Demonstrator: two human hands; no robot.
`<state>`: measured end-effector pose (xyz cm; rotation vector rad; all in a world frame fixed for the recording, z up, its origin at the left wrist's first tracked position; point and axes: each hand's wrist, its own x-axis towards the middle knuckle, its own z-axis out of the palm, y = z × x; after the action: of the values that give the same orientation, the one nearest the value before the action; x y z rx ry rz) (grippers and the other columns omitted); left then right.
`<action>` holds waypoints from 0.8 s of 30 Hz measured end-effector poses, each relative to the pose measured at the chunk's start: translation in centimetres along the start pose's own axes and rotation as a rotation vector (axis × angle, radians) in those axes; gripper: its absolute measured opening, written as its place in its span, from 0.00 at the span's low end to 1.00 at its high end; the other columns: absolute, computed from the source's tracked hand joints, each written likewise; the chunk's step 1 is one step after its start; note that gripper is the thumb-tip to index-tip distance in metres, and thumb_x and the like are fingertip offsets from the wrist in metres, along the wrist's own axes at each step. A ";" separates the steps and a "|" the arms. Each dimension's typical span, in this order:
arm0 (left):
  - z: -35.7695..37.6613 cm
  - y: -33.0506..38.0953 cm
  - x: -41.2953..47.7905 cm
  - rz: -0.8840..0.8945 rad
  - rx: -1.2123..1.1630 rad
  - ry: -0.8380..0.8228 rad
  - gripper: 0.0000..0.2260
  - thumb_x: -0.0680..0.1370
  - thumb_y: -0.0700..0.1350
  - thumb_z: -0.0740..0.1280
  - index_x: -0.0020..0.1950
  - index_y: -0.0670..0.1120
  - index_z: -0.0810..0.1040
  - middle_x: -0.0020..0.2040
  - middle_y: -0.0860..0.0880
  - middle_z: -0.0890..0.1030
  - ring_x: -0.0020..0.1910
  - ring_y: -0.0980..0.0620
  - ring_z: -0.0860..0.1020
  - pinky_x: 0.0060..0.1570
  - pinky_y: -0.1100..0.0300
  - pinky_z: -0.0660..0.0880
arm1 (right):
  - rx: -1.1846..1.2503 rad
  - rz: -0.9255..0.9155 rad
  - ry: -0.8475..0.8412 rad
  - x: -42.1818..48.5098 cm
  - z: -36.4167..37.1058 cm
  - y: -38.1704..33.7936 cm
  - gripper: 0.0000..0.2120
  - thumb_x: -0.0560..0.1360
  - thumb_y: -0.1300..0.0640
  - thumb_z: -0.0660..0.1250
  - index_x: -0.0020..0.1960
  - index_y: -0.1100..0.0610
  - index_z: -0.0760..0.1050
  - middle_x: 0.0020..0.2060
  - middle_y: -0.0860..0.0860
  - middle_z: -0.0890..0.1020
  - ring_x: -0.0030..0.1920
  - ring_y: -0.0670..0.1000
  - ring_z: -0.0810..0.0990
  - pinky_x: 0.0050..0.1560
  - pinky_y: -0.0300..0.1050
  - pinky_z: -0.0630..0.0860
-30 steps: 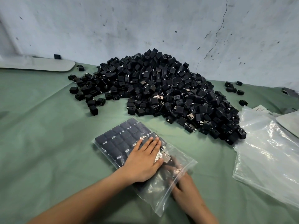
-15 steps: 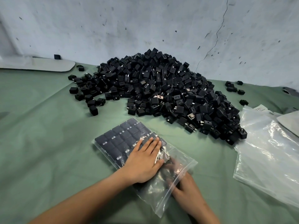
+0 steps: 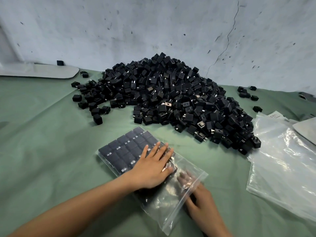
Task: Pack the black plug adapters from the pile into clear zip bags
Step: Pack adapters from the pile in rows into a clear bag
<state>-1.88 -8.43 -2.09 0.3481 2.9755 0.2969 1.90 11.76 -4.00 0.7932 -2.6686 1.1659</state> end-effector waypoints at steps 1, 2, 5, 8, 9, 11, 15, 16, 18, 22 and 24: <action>-0.6 -0.3 1.0 -0.014 -0.036 0.025 0.29 0.82 0.61 0.48 0.78 0.56 0.38 0.78 0.53 0.37 0.76 0.51 0.33 0.70 0.47 0.31 | 0.054 0.006 0.104 -0.2 -0.2 0.1 0.13 0.73 0.65 0.70 0.56 0.55 0.82 0.59 0.41 0.78 0.67 0.45 0.72 0.66 0.36 0.65; -1.4 -0.6 2.3 -0.036 -0.082 0.062 0.29 0.82 0.60 0.51 0.79 0.57 0.41 0.79 0.51 0.39 0.77 0.49 0.36 0.72 0.46 0.34 | 0.119 0.018 0.192 -0.4 -0.4 0.1 0.12 0.70 0.66 0.69 0.50 0.54 0.84 0.54 0.39 0.81 0.61 0.43 0.77 0.61 0.35 0.70; -4.3 -2.0 7.5 -0.125 -0.248 0.223 0.27 0.81 0.50 0.60 0.77 0.61 0.54 0.80 0.45 0.48 0.78 0.42 0.46 0.76 0.43 0.46 | 0.319 0.154 0.311 -0.7 -1.1 0.3 0.24 0.69 0.75 0.65 0.35 0.46 0.82 0.37 0.41 0.84 0.41 0.40 0.81 0.45 0.33 0.75; -6.0 -3.7 12.4 -0.237 -0.354 0.294 0.22 0.80 0.43 0.61 0.73 0.58 0.67 0.76 0.39 0.58 0.74 0.39 0.61 0.72 0.46 0.61 | 0.412 0.224 0.369 -0.7 -1.2 0.5 0.20 0.68 0.72 0.62 0.31 0.48 0.79 0.28 0.46 0.81 0.31 0.42 0.77 0.34 0.36 0.71; -6.1 -4.2 13.6 -0.258 -0.365 0.281 0.21 0.80 0.41 0.60 0.72 0.56 0.69 0.73 0.38 0.63 0.70 0.39 0.66 0.69 0.49 0.65 | 0.423 0.233 0.368 -0.7 -1.2 0.3 0.18 0.67 0.69 0.61 0.30 0.49 0.79 0.27 0.47 0.80 0.30 0.42 0.76 0.33 0.37 0.70; -5.9 -5.0 15.1 -0.266 -0.352 0.257 0.19 0.79 0.38 0.60 0.69 0.52 0.73 0.65 0.38 0.70 0.63 0.39 0.71 0.62 0.53 0.68 | 0.450 0.250 0.373 -0.6 -1.2 0.2 0.17 0.67 0.69 0.60 0.29 0.51 0.79 0.26 0.49 0.80 0.29 0.44 0.76 0.33 0.39 0.69; -5.9 -4.7 15.1 -0.225 -0.373 0.359 0.09 0.79 0.40 0.64 0.59 0.46 0.76 0.56 0.40 0.77 0.52 0.41 0.76 0.52 0.55 0.69 | 0.496 0.246 0.418 -0.6 -1.4 0.4 0.18 0.69 0.74 0.60 0.28 0.57 0.78 0.28 0.53 0.81 0.32 0.56 0.77 0.35 0.46 0.71; -6.1 -4.0 14.5 -0.213 -0.441 0.394 0.08 0.79 0.42 0.65 0.58 0.46 0.76 0.53 0.43 0.79 0.48 0.43 0.78 0.50 0.55 0.70 | 0.495 0.242 0.427 -0.6 -1.5 0.3 0.15 0.68 0.71 0.60 0.28 0.57 0.78 0.28 0.53 0.81 0.33 0.57 0.77 0.36 0.46 0.71; -6.3 -1.7 12.2 -0.162 -0.687 0.421 0.05 0.78 0.46 0.68 0.53 0.49 0.78 0.42 0.48 0.82 0.40 0.48 0.80 0.44 0.57 0.73 | 0.490 0.241 0.456 -0.7 -1.5 0.1 0.13 0.66 0.65 0.59 0.29 0.57 0.78 0.29 0.52 0.81 0.33 0.56 0.77 0.36 0.42 0.71; -5.6 2.6 5.2 0.074 -1.194 0.084 0.10 0.74 0.41 0.73 0.52 0.51 0.79 0.32 0.51 0.82 0.30 0.57 0.79 0.33 0.65 0.75 | 0.311 0.071 0.564 -0.8 -1.7 -0.9 0.10 0.68 0.67 0.62 0.40 0.56 0.80 0.49 0.51 0.81 0.47 0.47 0.79 0.46 0.36 0.74; -4.8 3.8 2.2 0.133 -1.231 -0.066 0.16 0.73 0.36 0.74 0.56 0.52 0.78 0.33 0.51 0.83 0.31 0.55 0.80 0.34 0.67 0.75 | 0.182 -0.038 0.556 -0.9 -1.7 -1.5 0.08 0.70 0.65 0.63 0.44 0.60 0.80 0.60 0.56 0.75 0.55 0.48 0.77 0.52 0.34 0.73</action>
<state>-3.94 -5.09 3.18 0.3483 2.1228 1.8725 3.30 12.50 -2.15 0.4473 -2.1091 1.3885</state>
